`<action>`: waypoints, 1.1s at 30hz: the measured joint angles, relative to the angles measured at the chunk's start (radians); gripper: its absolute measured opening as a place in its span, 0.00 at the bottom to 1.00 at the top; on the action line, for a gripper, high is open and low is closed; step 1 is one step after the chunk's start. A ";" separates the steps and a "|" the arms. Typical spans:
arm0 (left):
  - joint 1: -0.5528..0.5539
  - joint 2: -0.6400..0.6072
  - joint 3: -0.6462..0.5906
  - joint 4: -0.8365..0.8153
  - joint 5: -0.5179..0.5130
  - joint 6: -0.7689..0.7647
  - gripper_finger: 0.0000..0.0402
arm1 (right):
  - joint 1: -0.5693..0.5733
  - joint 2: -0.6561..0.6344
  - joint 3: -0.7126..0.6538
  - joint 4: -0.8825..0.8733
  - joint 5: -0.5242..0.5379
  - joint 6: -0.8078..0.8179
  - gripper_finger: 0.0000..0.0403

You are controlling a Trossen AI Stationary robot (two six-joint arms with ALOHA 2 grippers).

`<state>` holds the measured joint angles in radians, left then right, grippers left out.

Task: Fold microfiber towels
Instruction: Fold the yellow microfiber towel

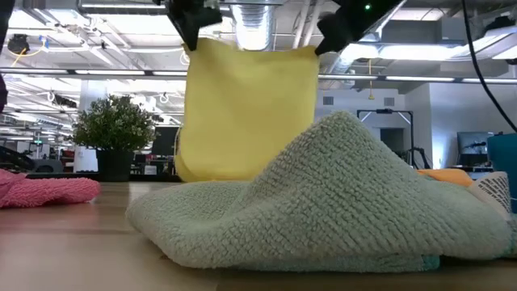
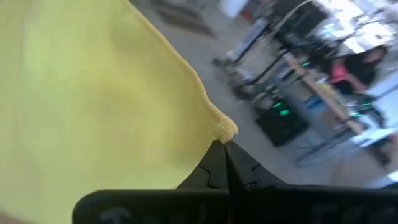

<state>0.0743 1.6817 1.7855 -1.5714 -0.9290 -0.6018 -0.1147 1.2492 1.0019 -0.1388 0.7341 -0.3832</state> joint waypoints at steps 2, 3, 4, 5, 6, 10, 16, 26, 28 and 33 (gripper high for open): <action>0.045 0.000 0.000 0.001 -0.071 0.023 0.00 | -0.037 0.000 0.000 0.070 0.000 -0.056 0.00; 0.063 0.000 0.000 0.003 -0.108 0.031 0.00 | -0.049 0.000 0.000 0.103 -0.001 -0.081 0.00; 0.079 0.000 0.000 0.012 -0.144 0.040 0.00 | -0.059 -0.001 0.000 0.134 -0.003 -0.100 0.00; 0.090 0.000 0.000 0.023 -0.171 0.051 0.00 | -0.065 -0.005 0.000 0.154 -0.005 -0.116 0.00; 0.096 0.000 0.000 0.031 -0.186 0.063 0.00 | -0.066 -0.009 0.000 0.163 -0.006 -0.123 0.00; 0.087 0.000 0.000 0.041 -0.258 0.100 0.00 | -0.045 -0.011 0.001 0.149 -0.001 -0.149 0.00; 0.070 -0.001 0.039 0.079 -0.416 0.175 0.00 | -0.040 -0.004 0.001 0.267 0.026 -0.257 0.00; 0.106 0.000 0.087 0.095 -0.435 0.242 0.00 | -0.080 -0.004 0.001 0.328 0.023 -0.309 0.00; 0.093 -0.001 0.086 0.091 -0.404 0.257 0.00 | -0.067 -0.004 0.001 0.299 0.026 -0.304 0.01; 0.038 0.000 0.075 0.029 -0.283 0.215 0.00 | -0.017 -0.004 0.001 0.116 0.030 -0.177 0.00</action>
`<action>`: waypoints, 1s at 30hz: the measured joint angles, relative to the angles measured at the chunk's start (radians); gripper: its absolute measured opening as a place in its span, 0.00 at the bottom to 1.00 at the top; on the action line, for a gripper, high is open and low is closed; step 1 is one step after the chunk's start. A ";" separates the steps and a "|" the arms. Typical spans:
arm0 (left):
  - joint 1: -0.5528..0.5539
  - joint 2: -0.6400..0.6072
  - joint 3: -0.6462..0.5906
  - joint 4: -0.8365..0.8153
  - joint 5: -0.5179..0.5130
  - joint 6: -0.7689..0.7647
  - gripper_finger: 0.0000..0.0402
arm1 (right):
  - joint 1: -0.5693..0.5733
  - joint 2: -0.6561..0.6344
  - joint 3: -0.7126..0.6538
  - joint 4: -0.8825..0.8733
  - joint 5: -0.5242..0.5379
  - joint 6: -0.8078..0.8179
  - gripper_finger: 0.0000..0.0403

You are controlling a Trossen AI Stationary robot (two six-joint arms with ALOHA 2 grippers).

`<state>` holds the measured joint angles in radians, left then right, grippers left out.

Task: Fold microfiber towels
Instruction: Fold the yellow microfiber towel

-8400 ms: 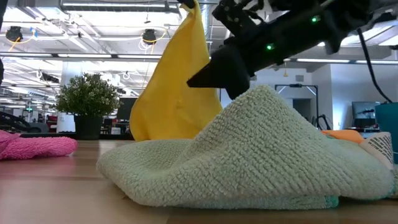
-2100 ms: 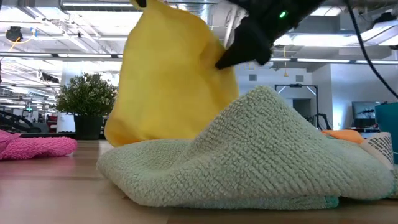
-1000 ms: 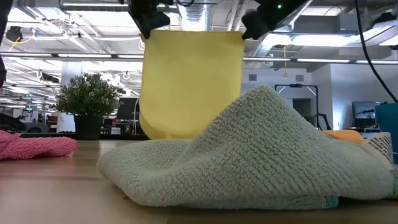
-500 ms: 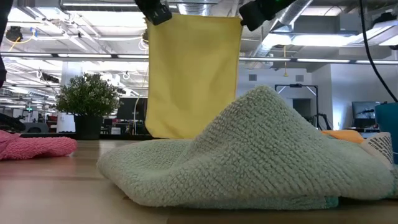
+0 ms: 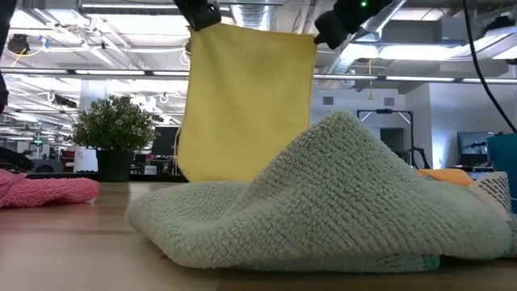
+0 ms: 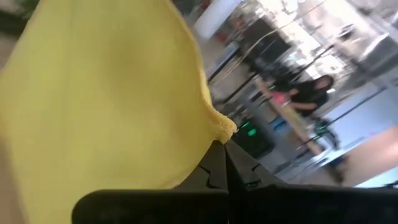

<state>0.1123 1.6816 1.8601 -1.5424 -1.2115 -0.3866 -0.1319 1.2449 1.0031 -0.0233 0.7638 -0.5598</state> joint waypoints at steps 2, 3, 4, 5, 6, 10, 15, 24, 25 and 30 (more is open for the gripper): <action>-0.030 0.004 0.000 -0.023 0.040 -0.033 0.00 | 0.025 0.000 0.000 -0.095 -0.001 0.075 0.00; -0.048 0.007 0.000 -0.031 0.064 -0.048 0.00 | 0.038 0.000 0.000 -0.139 -0.001 0.116 0.00; -0.065 0.007 0.000 -0.028 0.091 -0.058 0.00 | 0.053 0.000 0.000 -0.178 -0.001 0.156 0.00; -0.085 0.007 0.000 -0.029 0.119 -0.065 0.00 | 0.069 0.000 0.000 -0.219 -0.001 0.193 0.00; -0.104 0.007 0.000 -0.030 0.150 -0.076 0.00 | 0.086 0.000 0.000 -0.256 -0.001 0.229 0.00; -0.187 0.007 0.000 -0.029 0.263 -0.142 0.00 | 0.163 0.000 0.000 -0.387 -0.003 0.360 0.00; -0.287 0.018 0.001 -0.029 0.360 -0.244 0.00 | 0.266 0.005 0.000 -0.528 -0.004 0.512 0.00; -0.442 0.116 0.000 -0.027 0.524 -0.406 0.00 | 0.428 0.019 -0.052 -0.614 -0.069 0.707 0.00; -0.457 0.129 0.000 -0.028 0.533 -0.426 0.00 | 0.441 0.019 -0.065 -0.616 -0.083 0.726 0.00; -0.516 0.205 0.000 -0.029 0.612 -0.515 0.00 | 0.502 0.021 -0.123 -0.624 -0.120 0.824 0.00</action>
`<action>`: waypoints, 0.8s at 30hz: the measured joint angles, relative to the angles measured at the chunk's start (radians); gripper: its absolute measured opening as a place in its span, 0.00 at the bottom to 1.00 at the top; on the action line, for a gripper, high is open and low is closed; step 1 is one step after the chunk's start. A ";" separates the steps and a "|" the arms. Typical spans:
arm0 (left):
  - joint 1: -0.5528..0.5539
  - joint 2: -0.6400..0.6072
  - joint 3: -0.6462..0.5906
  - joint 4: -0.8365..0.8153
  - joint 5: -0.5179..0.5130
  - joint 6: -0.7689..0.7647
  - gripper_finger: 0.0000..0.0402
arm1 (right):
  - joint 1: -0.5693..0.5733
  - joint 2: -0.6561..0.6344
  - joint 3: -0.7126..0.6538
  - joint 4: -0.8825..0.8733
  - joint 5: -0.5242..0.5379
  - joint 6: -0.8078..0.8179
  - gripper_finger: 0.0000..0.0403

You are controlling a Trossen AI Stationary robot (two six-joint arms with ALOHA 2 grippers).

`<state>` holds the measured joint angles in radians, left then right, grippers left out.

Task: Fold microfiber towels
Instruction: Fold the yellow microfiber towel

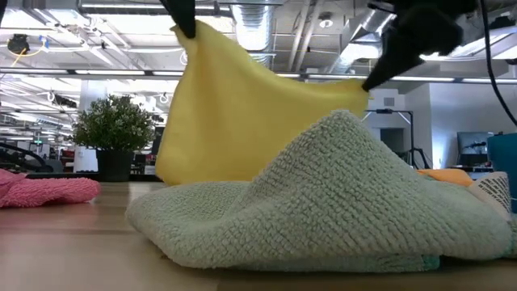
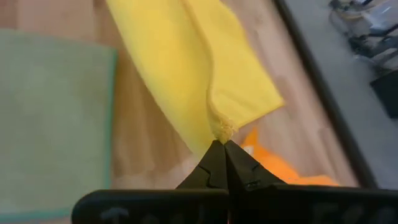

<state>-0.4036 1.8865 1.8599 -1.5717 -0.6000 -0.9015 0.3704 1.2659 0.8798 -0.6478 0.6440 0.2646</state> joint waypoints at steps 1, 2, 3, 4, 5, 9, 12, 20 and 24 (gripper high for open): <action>-0.011 0.015 0.000 0.001 0.017 -0.020 0.00 | 0.014 0.000 -0.012 -0.003 -0.009 0.018 0.00; -0.023 0.031 0.000 0.002 0.035 -0.038 0.00 | 0.027 0.000 -0.023 -0.002 -0.023 0.033 0.00; -0.034 0.049 0.000 0.001 0.054 -0.053 0.00 | 0.040 0.000 -0.034 0.006 -0.038 0.048 0.00; -0.044 0.066 0.000 0.001 0.074 -0.069 0.00 | 0.053 0.000 -0.045 0.017 -0.052 0.062 0.00; -0.054 0.085 0.000 0.001 0.093 -0.084 0.00 | 0.066 0.000 -0.056 0.029 -0.063 0.076 0.00; -0.088 0.147 0.000 0.001 0.141 -0.148 0.00 | 0.107 0.000 -0.096 0.101 -0.077 0.099 0.00; -0.103 0.188 0.000 0.003 0.187 -0.197 0.00 | 0.120 0.000 -0.117 0.138 -0.129 0.102 0.00; -0.121 0.262 0.000 0.046 0.248 -0.235 0.00 | 0.109 0.000 -0.187 0.225 -0.225 0.107 0.00; -0.115 0.263 0.000 0.039 0.206 -0.261 0.00 | 0.064 0.000 -0.197 0.232 -0.203 0.091 0.00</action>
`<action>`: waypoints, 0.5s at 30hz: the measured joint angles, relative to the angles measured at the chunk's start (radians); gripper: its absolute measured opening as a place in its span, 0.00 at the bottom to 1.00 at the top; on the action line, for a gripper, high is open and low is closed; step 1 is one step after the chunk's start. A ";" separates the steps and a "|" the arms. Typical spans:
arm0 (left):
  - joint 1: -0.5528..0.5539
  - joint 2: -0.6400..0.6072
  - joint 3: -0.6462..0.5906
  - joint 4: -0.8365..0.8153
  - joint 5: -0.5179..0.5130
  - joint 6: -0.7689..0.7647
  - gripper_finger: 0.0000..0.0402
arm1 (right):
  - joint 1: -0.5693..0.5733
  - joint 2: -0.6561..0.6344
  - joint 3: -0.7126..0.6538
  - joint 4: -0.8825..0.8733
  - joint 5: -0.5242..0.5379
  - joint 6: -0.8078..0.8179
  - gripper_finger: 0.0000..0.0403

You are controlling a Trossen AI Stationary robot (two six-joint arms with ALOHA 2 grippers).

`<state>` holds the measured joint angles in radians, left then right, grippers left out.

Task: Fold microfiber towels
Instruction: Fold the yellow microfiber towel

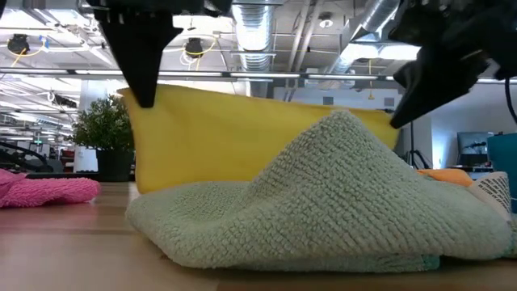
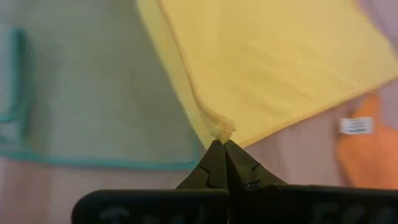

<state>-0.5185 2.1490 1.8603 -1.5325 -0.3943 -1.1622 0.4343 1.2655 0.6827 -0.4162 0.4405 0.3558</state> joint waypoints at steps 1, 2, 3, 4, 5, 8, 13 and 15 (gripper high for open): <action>0.003 0.000 0.000 -0.011 -0.018 -0.008 0.00 | -0.014 0.000 0.000 0.004 0.015 -0.015 0.00; 0.006 0.000 0.000 -0.032 -0.036 -0.019 0.00 | -0.029 0.000 0.000 0.010 0.027 -0.031 0.00; 0.011 0.000 0.000 -0.045 -0.050 -0.029 0.00 | -0.048 0.000 0.000 0.015 0.035 -0.047 0.00; 0.016 -0.002 -0.002 -0.043 -0.055 -0.029 0.00 | -0.068 0.000 0.000 0.017 0.036 -0.066 0.00; 0.023 -0.003 -0.011 -0.030 -0.056 -0.024 0.00 | -0.089 0.000 0.000 0.017 0.037 -0.084 0.00; 0.048 -0.001 -0.031 -0.034 -0.071 -0.011 0.00 | -0.165 0.021 0.001 0.068 0.040 -0.153 0.00; 0.106 -0.001 -0.101 -0.037 -0.090 -0.026 0.00 | -0.278 0.066 0.000 0.152 0.037 -0.281 0.00; 0.130 -0.003 -0.128 -0.040 -0.107 -0.026 0.00 | -0.314 0.092 0.000 0.204 0.036 -0.327 0.00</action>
<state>-0.3886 2.1460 1.7321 -1.5721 -0.5014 -1.1883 0.1201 1.3578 0.6827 -0.2119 0.4768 0.0286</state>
